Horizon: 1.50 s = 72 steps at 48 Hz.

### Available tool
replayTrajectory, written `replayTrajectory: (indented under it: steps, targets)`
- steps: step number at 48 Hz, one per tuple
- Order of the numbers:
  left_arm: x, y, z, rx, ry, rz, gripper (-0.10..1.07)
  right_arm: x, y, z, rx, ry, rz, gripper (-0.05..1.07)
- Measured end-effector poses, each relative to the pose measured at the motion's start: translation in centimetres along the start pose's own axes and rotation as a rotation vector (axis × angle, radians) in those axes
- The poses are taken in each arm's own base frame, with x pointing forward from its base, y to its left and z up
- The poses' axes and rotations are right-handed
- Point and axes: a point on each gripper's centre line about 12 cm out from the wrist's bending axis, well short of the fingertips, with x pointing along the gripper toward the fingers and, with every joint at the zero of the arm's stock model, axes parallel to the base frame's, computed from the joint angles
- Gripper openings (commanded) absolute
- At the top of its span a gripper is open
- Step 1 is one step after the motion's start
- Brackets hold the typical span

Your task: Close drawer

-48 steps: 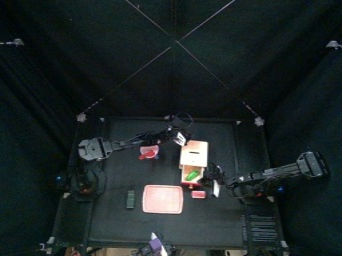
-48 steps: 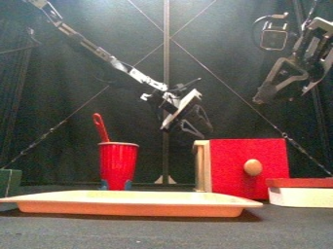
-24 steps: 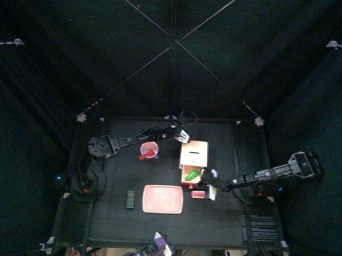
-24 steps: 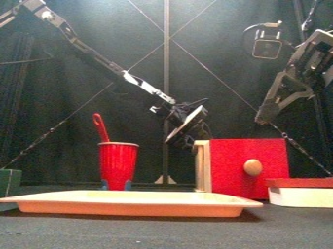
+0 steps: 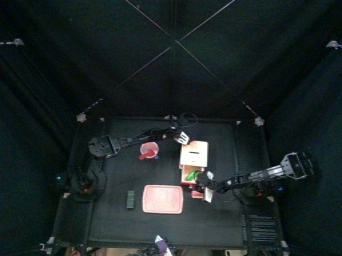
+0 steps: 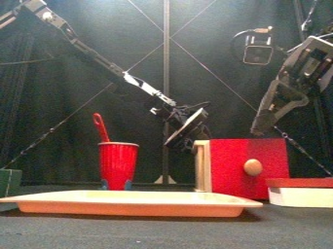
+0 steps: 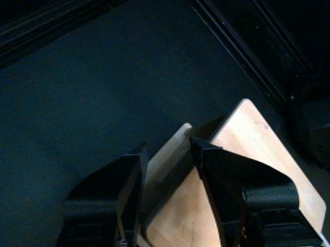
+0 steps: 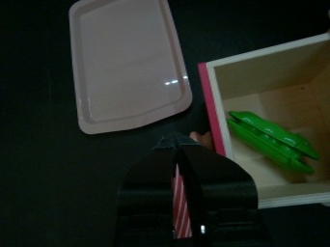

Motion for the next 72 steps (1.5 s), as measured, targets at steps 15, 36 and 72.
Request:
replayTrajectory:
  steps: [15, 36, 72]
  targets:
    - [0.0, 0.1, 0.0, 0.002, 0.009, 0.001, 0.79, 1.0, -0.2, -0.7, -0.023, 0.037, -0.014, 0.30]
    - [0.0, 0.0, 0.0, 0.001, 0.009, 0.001, 0.79, 1.4, -1.3, -0.3, 0.001, 0.037, -0.058, 0.30]
    - [0.0, 0.0, 0.0, -0.001, 0.007, 0.001, 0.79, 1.0, -5.9, 0.8, 0.057, 0.008, -0.310, 0.29]
